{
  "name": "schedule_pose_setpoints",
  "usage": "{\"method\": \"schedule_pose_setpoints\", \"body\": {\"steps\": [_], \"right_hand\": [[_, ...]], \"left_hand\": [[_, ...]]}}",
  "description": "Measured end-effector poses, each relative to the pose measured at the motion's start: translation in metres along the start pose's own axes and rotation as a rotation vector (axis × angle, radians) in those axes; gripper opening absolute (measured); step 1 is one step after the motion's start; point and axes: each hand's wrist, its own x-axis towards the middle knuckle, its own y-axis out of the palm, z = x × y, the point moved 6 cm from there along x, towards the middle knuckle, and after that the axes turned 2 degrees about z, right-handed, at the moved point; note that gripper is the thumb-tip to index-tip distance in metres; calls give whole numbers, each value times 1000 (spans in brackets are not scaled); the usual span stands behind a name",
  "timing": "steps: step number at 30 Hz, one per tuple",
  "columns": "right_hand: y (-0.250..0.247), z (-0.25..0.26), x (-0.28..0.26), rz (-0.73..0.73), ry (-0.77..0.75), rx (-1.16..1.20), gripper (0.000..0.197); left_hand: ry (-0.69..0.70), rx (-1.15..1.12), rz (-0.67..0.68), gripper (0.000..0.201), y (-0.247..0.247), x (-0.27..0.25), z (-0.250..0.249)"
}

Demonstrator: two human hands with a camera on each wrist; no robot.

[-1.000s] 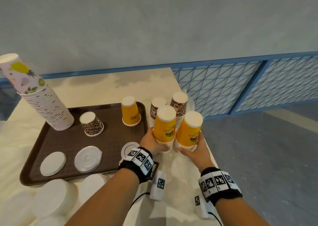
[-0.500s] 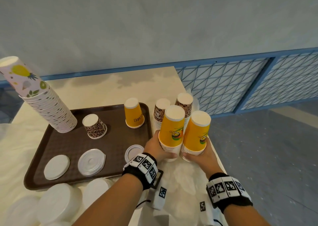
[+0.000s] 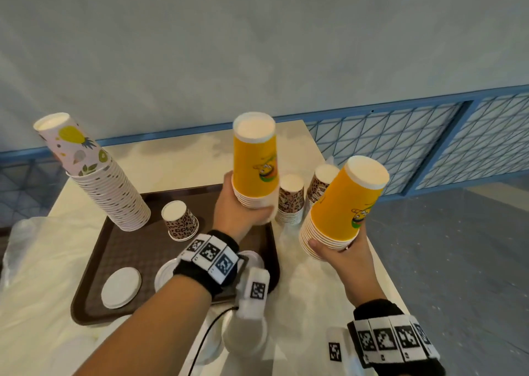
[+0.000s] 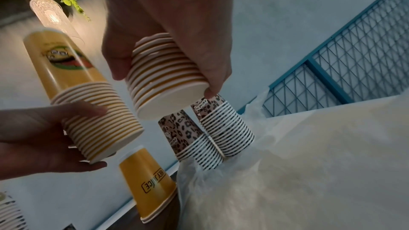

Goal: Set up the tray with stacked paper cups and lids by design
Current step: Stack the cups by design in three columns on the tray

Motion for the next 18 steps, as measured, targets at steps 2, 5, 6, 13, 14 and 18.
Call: {"method": "schedule_pose_setpoints", "body": {"steps": [2, 5, 6, 13, 14, 18], "right_hand": [[1, 0, -3, -11, 9, 14, 85], [2, -4, -11, -19, 40, 25, 87], [2, -5, -13, -20, 50, 26, 86], [-7, -11, -33, -42, 97, 7, 97], [-9, -11, -35, -45, 105, 6, 101], [-13, -13, -42, -60, 128, -12, 93]], "left_hand": [[11, 37, -90, 78, -17, 17, -3], [-9, 63, -139, 84, -29, 38, 3], [-22, 74, -139, 85, -31, 44, 7], [-140, 157, -39, 85, -20, 69, 48], [-156, 174, -20, 86, -18, 71, 55], [-208, 233, 32, 87, -9, 74, 77]]}}
